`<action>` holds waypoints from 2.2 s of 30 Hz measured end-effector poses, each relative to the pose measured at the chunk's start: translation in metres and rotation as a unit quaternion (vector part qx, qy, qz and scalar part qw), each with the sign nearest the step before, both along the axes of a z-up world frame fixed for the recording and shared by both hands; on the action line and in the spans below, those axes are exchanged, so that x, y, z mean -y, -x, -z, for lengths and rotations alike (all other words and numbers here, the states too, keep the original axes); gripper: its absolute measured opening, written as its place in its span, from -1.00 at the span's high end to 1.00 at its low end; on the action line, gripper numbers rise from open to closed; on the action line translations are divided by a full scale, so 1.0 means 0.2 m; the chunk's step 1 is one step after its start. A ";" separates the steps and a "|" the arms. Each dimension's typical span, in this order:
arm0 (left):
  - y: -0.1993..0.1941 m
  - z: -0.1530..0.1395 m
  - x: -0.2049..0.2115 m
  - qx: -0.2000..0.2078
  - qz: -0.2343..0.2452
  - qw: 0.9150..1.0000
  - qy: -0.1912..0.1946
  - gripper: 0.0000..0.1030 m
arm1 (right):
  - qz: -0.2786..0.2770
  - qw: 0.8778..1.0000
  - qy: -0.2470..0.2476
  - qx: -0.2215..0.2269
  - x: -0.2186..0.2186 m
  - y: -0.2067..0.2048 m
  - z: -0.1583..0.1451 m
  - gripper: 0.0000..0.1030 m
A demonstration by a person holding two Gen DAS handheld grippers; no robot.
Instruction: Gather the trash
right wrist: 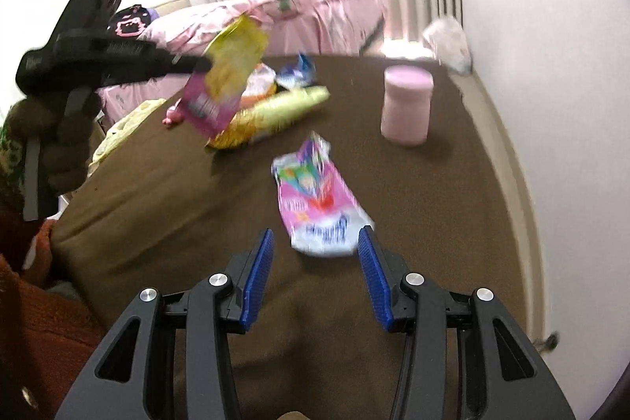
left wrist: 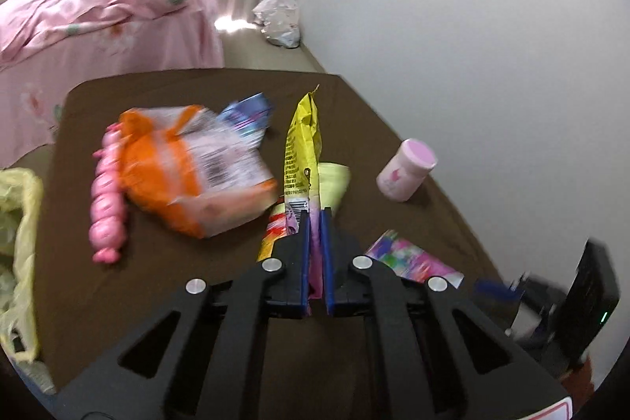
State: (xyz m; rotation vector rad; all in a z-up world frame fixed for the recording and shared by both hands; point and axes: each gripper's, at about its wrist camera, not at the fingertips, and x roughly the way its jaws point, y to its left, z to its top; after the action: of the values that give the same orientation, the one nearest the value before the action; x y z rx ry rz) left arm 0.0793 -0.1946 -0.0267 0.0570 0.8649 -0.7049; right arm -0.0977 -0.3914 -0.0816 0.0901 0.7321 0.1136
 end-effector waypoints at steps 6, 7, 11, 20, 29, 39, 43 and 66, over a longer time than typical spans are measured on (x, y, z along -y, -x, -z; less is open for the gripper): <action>-0.07 0.11 -0.29 -0.041 -0.024 0.999 0.000 0.88 | -0.061 0.994 0.086 -0.017 -0.06 -0.16 0.03 0.18; -0.08 0.13 -0.32 -0.047 -0.018 0.999 0.003 0.87 | -0.065 0.994 0.087 -0.026 -0.05 -0.20 0.05 0.18; -0.16 0.18 -0.40 -0.051 -0.023 0.998 0.013 0.70 | -0.088 0.992 0.008 -0.087 0.03 -0.28 0.09 0.18; -0.19 0.25 -0.59 -0.080 -0.065 0.991 0.081 0.05 | -0.089 0.990 0.061 -0.088 -0.17 -0.14 0.15 0.18; -0.08 0.27 -0.58 -0.085 -0.047 0.993 0.071 -0.36 | -0.040 0.997 0.061 -0.029 -0.21 -0.11 0.01 0.82; -0.11 0.30 -0.39 -0.064 -0.032 0.997 0.018 -0.19 | -0.016 0.999 -0.017 0.030 -0.19 -0.18 -0.12 0.84; -0.14 0.36 -0.36 -0.084 -0.041 0.996 0.009 0.32 | -0.010 0.999 -0.020 0.024 -0.19 -0.17 -0.10 0.84; 0.04 -0.18 -1.17 0.084 -0.236 0.967 0.041 0.85 | -0.155 0.982 -0.051 0.101 -0.84 -0.66 -0.56 0.84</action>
State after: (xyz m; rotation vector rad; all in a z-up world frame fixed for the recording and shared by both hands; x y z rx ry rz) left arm 0.0705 0.0394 0.0101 -0.1573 0.6510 -0.2823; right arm 0.0352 -0.2240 0.0313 0.0607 0.5333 0.4514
